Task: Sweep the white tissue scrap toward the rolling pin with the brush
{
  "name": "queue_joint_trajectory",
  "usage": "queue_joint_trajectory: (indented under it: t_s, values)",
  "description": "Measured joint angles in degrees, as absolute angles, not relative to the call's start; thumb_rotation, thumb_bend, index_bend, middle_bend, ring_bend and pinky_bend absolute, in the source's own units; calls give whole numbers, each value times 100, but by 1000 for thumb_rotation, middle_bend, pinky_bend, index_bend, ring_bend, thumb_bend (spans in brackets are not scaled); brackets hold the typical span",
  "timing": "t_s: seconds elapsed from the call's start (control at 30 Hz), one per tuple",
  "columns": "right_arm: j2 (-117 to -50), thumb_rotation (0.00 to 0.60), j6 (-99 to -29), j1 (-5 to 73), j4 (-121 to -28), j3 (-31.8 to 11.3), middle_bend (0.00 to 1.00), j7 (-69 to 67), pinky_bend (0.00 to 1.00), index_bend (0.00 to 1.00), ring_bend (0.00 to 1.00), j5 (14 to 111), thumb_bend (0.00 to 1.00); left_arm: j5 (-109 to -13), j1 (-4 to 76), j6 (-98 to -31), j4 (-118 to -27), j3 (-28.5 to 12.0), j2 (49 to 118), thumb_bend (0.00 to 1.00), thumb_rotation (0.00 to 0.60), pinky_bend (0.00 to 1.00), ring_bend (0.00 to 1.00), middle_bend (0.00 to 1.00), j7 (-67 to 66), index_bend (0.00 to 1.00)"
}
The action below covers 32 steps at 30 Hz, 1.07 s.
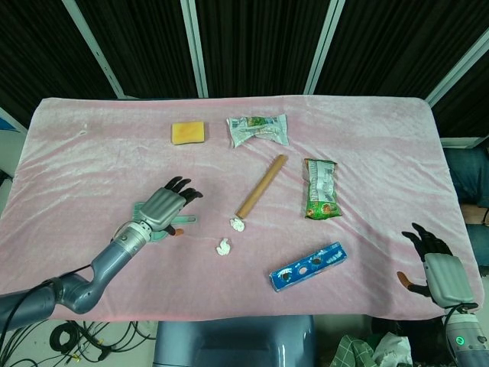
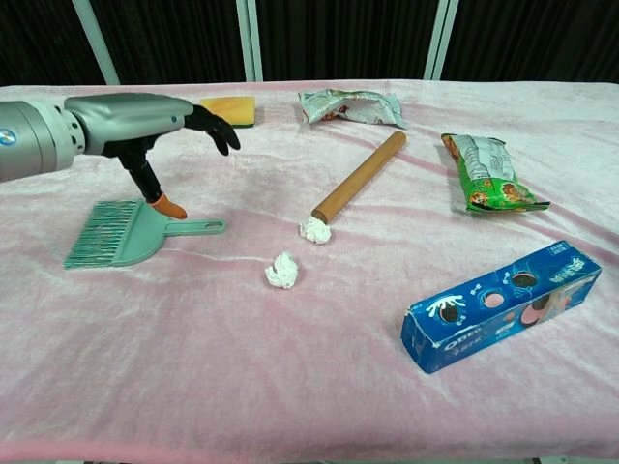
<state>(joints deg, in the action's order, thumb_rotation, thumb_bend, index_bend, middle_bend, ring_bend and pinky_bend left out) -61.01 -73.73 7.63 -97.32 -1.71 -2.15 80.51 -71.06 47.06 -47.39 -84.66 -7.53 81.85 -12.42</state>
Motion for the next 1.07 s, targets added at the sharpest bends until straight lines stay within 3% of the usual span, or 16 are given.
queue_joint_trajectory:
  t_s: [0.27,0.47,0.6,0.7,1.07]
  values:
    - [-6136,600,-7506,749,-9678,-205,47,-105,161,194,100,8096,201,-6907,4084,-6050,-10320,-762,6923,106,600,0,0,188,-2285,194]
    - [-6227,600,-7674,732,-9567,-227,41,159,161,179,92,8182,201,-7437,2846,-7423,-11022,-154,6183,106,600,0,0,161,-2212,183]
    - [-6271,600,-7828,718,-9477,-248,37,267,159,167,91,8293,196,-7836,1928,-8263,-11007,338,5967,107,600,0,0,134,-1748,172]
    - [-6316,600,-7957,711,-9381,-256,37,301,158,164,89,8444,189,-7993,1570,-8584,-10788,483,5972,106,600,0,0,133,-1225,172]
    - [-6382,600,-8083,706,-9173,-213,37,348,152,164,89,8676,186,-8401,746,-9284,-9564,588,6375,107,600,0,0,141,-54,173]
